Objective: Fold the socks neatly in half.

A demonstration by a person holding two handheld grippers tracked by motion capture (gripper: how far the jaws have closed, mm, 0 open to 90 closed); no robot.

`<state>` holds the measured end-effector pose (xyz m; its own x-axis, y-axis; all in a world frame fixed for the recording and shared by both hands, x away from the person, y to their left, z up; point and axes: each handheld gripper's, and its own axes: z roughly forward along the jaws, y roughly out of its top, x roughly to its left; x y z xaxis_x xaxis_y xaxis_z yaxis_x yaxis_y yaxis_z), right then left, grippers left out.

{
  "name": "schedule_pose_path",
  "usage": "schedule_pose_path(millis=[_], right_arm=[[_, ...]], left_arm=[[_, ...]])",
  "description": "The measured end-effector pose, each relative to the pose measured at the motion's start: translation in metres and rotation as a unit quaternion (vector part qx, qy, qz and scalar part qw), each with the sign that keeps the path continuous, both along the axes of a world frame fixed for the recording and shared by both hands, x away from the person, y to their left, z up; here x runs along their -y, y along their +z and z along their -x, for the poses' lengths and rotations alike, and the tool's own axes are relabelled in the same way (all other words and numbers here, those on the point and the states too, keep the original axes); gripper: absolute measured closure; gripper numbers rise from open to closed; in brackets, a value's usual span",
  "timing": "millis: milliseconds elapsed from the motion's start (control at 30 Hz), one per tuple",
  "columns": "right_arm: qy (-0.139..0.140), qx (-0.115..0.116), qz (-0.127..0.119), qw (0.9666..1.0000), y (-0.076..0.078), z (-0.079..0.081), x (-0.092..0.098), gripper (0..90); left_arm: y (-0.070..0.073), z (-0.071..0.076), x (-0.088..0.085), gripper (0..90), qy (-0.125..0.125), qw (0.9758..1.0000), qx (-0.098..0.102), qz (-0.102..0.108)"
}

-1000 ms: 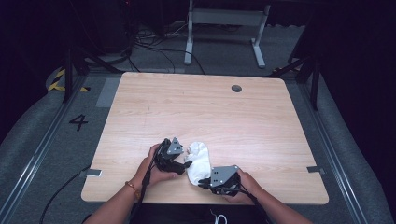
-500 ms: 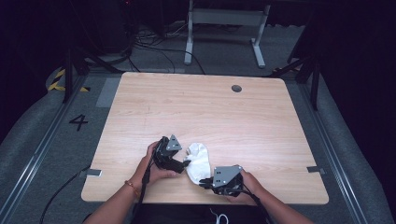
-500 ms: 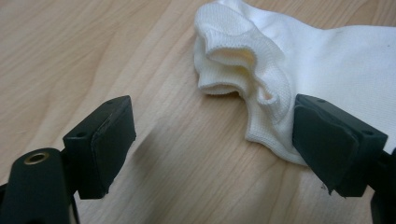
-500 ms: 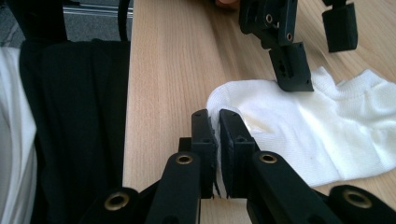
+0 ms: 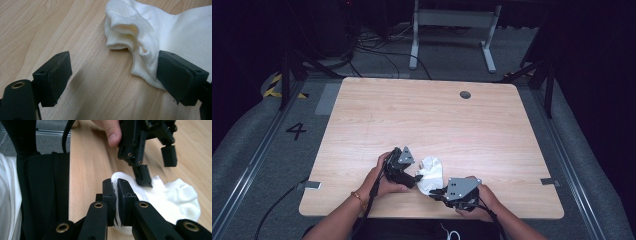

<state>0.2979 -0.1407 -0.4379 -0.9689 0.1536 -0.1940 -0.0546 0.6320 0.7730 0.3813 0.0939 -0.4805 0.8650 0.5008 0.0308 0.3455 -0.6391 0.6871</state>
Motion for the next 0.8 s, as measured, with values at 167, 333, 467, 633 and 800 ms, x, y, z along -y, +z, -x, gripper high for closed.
schedule_pose_path(millis=[167, 333, 467, 633, 800], right_arm=[[-0.003, 0.006, -0.010, 0.9999, 0.005, -0.008, -0.003, 85.7], [-0.009, 0.011, -0.016, 0.9998, 0.010, -0.014, -0.003, 85.7], [-0.018, 0.016, -0.018, 0.9995, 0.013, -0.021, -0.003, 85.7], [-0.027, 0.013, -0.021, 0.9993, 0.016, -0.028, -0.002, 85.7], [-0.024, 0.010, -0.017, 0.9995, 0.013, -0.028, -0.004, 85.7]], left_arm=[[-0.001, -0.001, -0.001, 14.4, -0.003, 1.0000, -0.001, 0.004], [-0.001, -0.001, -0.002, 14.5, -0.003, 1.0000, -0.003, 0.005], [-0.001, -0.002, -0.002, 14.5, -0.004, 1.0000, -0.005, 0.007], [0.005, -0.002, -0.005, 18.6, -0.004, 1.0000, -0.003, -0.007], [0.010, -0.005, -0.016, 21.5, 0.015, 0.9999, 0.000, 0.004]])
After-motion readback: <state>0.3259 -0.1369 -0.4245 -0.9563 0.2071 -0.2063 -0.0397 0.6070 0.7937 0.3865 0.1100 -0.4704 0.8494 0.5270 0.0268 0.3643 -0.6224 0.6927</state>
